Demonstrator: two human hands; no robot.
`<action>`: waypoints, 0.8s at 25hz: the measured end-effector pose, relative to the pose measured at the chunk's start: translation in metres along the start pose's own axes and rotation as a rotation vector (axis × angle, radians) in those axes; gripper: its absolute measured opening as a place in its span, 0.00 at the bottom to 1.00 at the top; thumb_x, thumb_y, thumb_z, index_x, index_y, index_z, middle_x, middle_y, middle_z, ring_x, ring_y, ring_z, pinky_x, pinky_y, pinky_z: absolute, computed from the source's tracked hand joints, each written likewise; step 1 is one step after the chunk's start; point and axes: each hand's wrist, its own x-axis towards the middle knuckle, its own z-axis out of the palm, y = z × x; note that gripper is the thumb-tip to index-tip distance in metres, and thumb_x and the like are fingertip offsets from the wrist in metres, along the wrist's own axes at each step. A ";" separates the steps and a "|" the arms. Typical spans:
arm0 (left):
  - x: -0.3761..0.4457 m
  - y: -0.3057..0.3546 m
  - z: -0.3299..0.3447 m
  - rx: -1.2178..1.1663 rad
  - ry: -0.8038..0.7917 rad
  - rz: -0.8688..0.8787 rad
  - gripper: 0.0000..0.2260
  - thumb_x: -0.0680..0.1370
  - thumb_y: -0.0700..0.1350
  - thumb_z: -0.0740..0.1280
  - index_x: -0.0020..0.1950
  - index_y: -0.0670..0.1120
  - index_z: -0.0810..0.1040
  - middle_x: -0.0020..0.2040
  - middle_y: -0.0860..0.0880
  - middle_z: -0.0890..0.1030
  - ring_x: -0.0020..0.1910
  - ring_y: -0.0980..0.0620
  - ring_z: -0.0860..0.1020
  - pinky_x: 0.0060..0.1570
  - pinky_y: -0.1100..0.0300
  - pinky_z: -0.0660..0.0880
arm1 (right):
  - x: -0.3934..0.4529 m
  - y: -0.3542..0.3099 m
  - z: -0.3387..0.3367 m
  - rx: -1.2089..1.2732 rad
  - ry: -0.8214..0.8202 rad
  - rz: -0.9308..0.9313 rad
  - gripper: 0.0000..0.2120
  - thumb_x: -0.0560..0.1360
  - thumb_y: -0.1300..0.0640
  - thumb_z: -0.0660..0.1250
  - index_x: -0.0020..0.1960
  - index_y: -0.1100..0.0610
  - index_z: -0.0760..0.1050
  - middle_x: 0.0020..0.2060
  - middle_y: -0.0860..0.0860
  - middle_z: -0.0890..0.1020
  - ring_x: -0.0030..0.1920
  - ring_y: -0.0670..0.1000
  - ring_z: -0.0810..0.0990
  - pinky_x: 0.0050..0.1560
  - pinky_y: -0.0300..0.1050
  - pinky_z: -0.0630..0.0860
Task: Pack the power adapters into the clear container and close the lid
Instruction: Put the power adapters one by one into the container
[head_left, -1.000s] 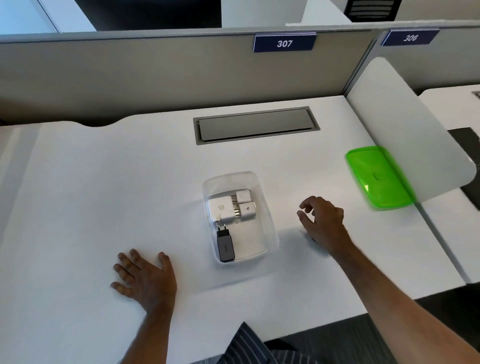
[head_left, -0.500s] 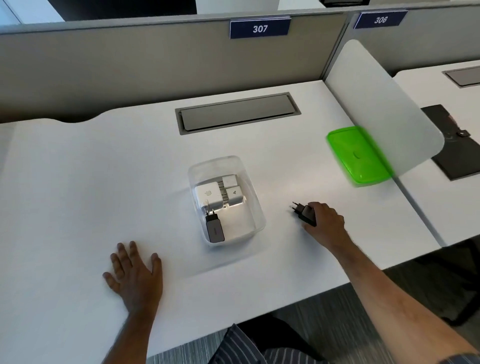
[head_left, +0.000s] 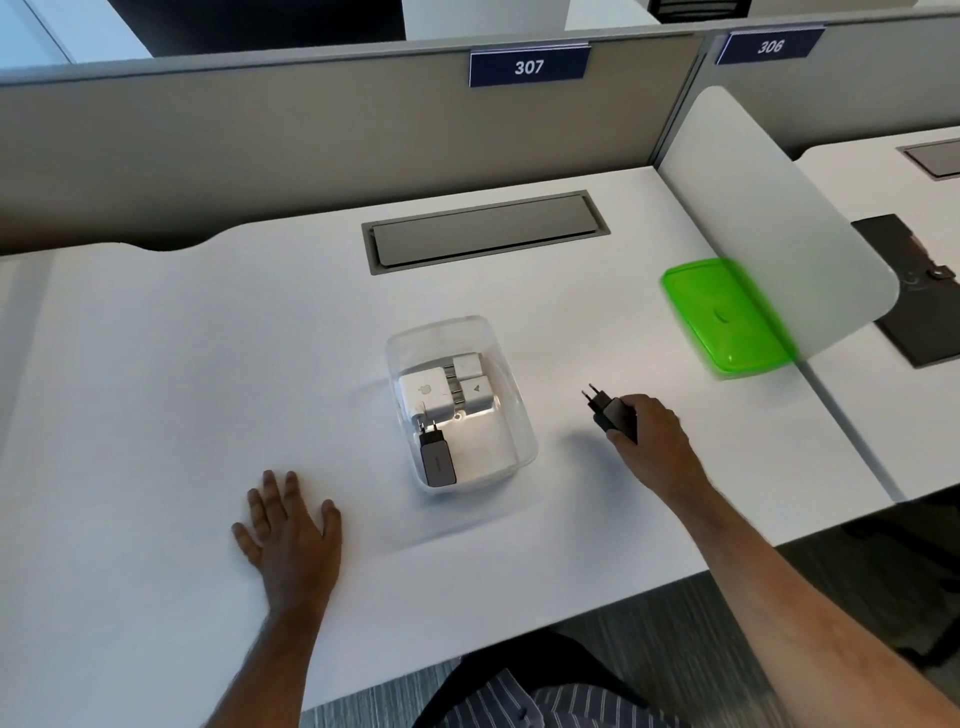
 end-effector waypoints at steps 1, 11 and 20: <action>0.003 0.003 0.002 0.013 0.001 0.036 0.30 0.80 0.56 0.58 0.81 0.45 0.60 0.84 0.44 0.56 0.83 0.41 0.53 0.78 0.35 0.45 | 0.000 -0.008 -0.003 0.058 0.010 -0.015 0.17 0.73 0.55 0.73 0.60 0.52 0.74 0.55 0.51 0.80 0.56 0.58 0.77 0.56 0.56 0.76; 0.039 0.042 0.015 0.036 0.005 0.196 0.31 0.79 0.58 0.54 0.81 0.47 0.63 0.83 0.45 0.59 0.82 0.40 0.56 0.78 0.35 0.50 | -0.018 -0.112 -0.011 0.298 -0.027 -0.137 0.16 0.72 0.54 0.73 0.57 0.49 0.72 0.52 0.43 0.79 0.51 0.46 0.80 0.48 0.42 0.76; 0.040 0.045 0.019 0.058 0.059 0.215 0.30 0.80 0.57 0.57 0.81 0.48 0.62 0.83 0.46 0.60 0.82 0.42 0.57 0.79 0.38 0.51 | -0.015 -0.164 0.029 0.109 -0.284 -0.177 0.25 0.72 0.48 0.71 0.66 0.51 0.68 0.58 0.50 0.80 0.57 0.53 0.80 0.56 0.52 0.78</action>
